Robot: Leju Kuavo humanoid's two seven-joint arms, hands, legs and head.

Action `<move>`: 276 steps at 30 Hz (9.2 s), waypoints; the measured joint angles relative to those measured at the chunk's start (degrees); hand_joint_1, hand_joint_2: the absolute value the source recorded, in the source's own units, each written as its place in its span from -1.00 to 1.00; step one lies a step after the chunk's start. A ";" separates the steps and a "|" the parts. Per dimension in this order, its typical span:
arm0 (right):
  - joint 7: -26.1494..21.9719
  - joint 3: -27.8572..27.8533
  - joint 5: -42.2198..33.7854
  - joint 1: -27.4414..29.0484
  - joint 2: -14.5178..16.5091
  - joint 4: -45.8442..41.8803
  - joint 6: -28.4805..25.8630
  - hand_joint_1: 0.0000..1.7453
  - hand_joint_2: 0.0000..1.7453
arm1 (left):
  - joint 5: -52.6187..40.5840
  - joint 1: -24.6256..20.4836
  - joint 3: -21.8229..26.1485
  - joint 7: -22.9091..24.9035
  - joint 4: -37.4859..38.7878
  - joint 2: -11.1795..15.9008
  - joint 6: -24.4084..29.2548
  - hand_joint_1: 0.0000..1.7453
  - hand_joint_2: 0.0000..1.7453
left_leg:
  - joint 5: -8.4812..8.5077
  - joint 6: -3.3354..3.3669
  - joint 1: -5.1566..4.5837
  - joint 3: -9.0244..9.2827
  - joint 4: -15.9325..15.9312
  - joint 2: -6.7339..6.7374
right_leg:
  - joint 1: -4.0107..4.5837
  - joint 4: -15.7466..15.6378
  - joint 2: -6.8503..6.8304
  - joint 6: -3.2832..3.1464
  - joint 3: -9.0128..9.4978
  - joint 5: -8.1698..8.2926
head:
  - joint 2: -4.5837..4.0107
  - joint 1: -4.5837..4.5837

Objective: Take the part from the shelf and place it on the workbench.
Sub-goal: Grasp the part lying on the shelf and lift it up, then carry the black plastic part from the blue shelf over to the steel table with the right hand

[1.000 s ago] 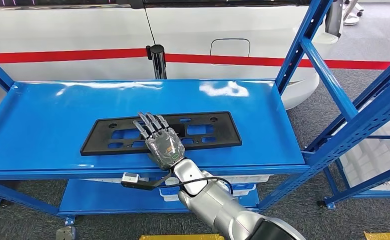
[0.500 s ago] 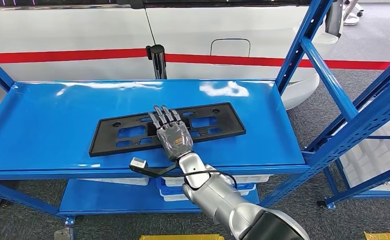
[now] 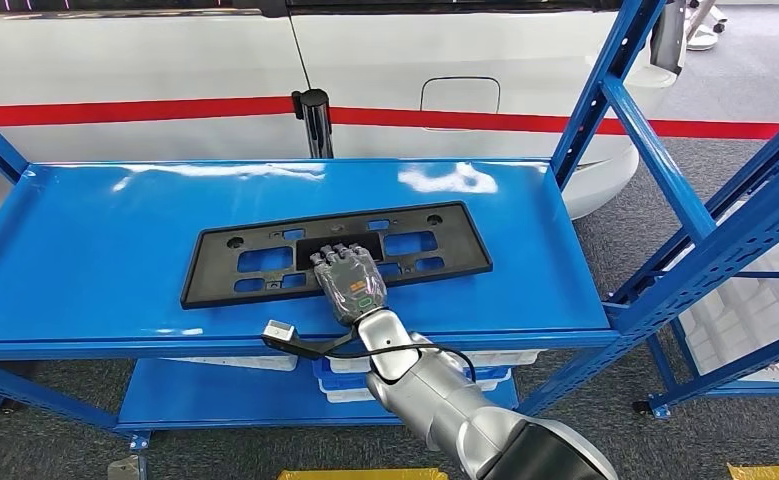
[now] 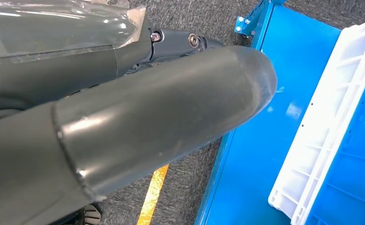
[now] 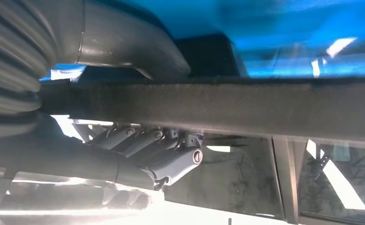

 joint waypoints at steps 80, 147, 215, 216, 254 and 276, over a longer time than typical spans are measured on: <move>-44.18 -1.44 -83.71 12.68 -9.07 -58.10 20.27 1.00 1.00 | -1.22 4.50 1.62 3.44 0.00 2.50 -2.23 -1.00 1.00 | -0.13 0.19 -0.34 -0.21 0.16 -0.05 | -0.37 -0.06 -0.01 0.17 -0.11 0.04 | 0.00 0.00; -44.25 -3.72 -75.52 19.19 -10.27 -65.65 18.19 1.00 1.00 | -2.00 2.32 2.52 4.14 -0.08 2.75 -2.64 -1.00 1.00 | -4.77 0.04 -0.21 7.06 -1.06 0.21 | 0.81 -0.05 -0.51 -2.09 -4.76 5.31 | 0.02 0.03; -46.85 -5.08 -71.08 19.54 -10.60 -63.78 23.02 1.00 1.00 | -5.32 3.27 1.69 6.41 0.00 4.41 -7.32 -1.00 1.00 | 1.77 2.64 -0.19 -0.70 -1.41 0.36 | 0.82 11.59 -0.74 -2.23 -3.67 -7.39 | 0.02 0.13; -46.85 -5.08 -71.01 19.72 -10.70 -63.77 23.03 1.00 1.00 | -5.38 3.27 1.69 6.29 0.00 4.38 -7.31 -1.00 1.00 | 1.83 2.65 -0.20 -0.86 -1.34 -0.26 | 0.71 15.05 -0.48 -2.13 -5.49 -8.39 | 0.02 0.14; -47.40 -4.92 -69.49 21.29 -10.72 -64.40 25.43 1.00 1.00 | -6.27 2.89 1.69 6.52 0.00 4.08 -10.53 -1.00 1.00 | 1.76 1.43 -0.39 -2.31 0.38 -6.11 | -0.11 1.84 3.11 -0.15 -1.44 -0.43 | 0.02 0.09; -47.27 -5.13 -68.26 21.23 -10.15 -64.62 27.00 1.00 1.00 | -8.42 3.19 1.45 10.70 0.07 3.98 -13.46 -1.00 1.00 | 1.83 2.54 -0.15 -1.52 -0.59 -0.15 | 0.64 12.11 -0.88 -1.65 -5.11 -6.35 | 0.02 0.04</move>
